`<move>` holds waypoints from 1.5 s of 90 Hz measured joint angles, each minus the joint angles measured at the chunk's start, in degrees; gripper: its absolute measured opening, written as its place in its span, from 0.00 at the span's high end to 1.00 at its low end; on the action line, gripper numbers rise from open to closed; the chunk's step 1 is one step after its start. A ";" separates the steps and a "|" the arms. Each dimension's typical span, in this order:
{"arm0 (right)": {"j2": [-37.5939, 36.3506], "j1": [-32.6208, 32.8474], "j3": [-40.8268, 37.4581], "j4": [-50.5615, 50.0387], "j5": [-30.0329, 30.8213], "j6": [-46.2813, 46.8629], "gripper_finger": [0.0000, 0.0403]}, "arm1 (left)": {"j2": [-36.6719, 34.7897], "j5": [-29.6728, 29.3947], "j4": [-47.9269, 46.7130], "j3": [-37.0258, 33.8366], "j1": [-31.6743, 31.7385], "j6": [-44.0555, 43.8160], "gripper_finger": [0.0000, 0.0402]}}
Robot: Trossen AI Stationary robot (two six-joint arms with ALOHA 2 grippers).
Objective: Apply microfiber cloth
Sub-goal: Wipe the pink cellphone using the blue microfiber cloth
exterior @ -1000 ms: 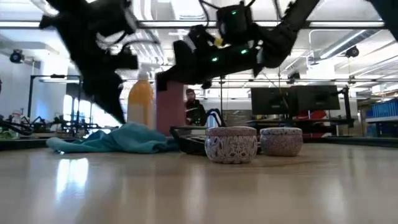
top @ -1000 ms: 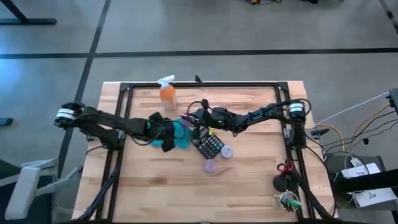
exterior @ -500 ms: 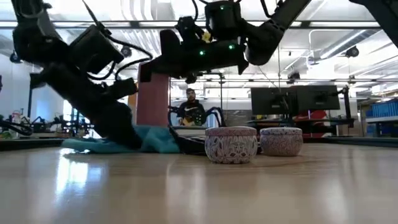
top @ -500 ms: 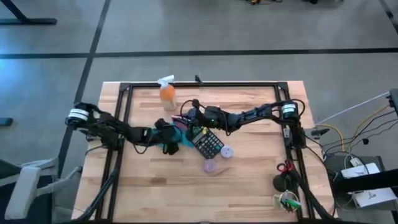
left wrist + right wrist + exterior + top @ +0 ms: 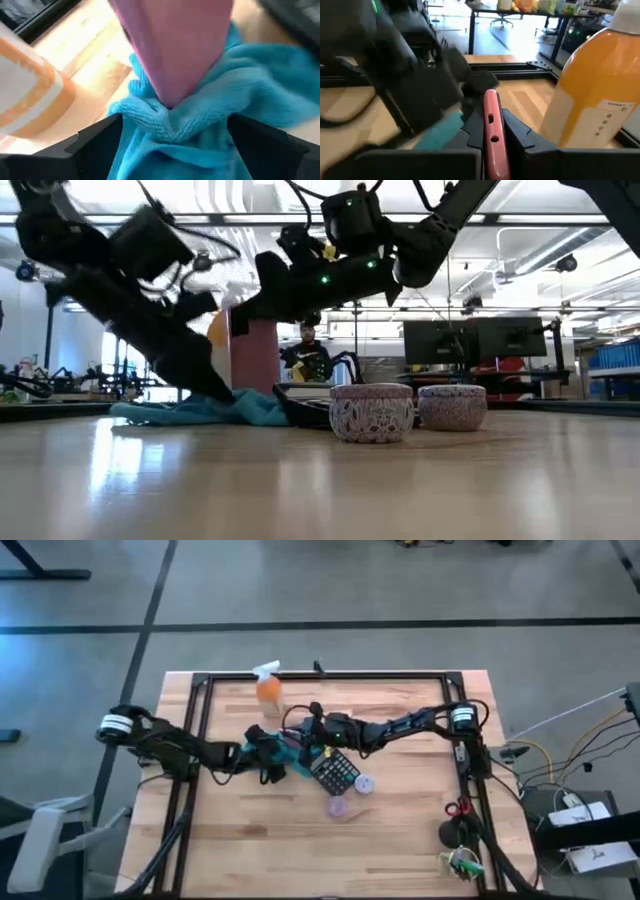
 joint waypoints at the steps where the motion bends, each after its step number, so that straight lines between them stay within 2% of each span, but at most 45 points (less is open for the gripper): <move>1: 0.00 0.00 0.00 -0.20 0.28 -0.12 0.97 | -0.69 0.16 -0.51 0.01 -0.07 0.00 0.14; 20: -1.27 -0.39 -0.30 -3.84 4.50 -5.32 0.98 | -13.21 0.78 -9.73 -0.55 -1.04 -0.64 0.14; 33: -3.60 -2.32 -1.03 -8.59 8.74 -8.85 0.98 | -17.69 0.71 -9.26 -1.51 -1.04 -0.93 0.14; 47: -7.75 -6.40 -4.17 -13.48 9.63 -8.65 0.98 | -19.92 0.69 -6.91 -1.88 -1.04 -1.54 0.14; 65: -14.37 -12.60 -11.24 -14.83 9.49 -7.53 0.98 | -20.30 0.55 -4.97 -1.68 -1.04 -0.42 0.14; 86: -17.64 -16.63 -15.40 -12.81 12.85 -4.62 0.98 | -19.08 -3.57 -2.98 -1.82 -1.02 0.16 0.14; 107: -17.55 -13.41 -13.72 -12.36 13.90 -6.03 0.98 | -17.72 -4.02 0.52 -1.42 -0.95 2.83 0.14; 116: -17.83 -11.64 -11.61 -10.03 14.14 -8.70 0.98 | -17.86 -5.65 2.81 -1.43 -0.71 5.23 0.14; 135: -16.47 -10.24 -10.85 -9.75 13.67 -6.67 0.98 | -18.10 -9.86 6.18 -1.42 -0.24 8.70 0.14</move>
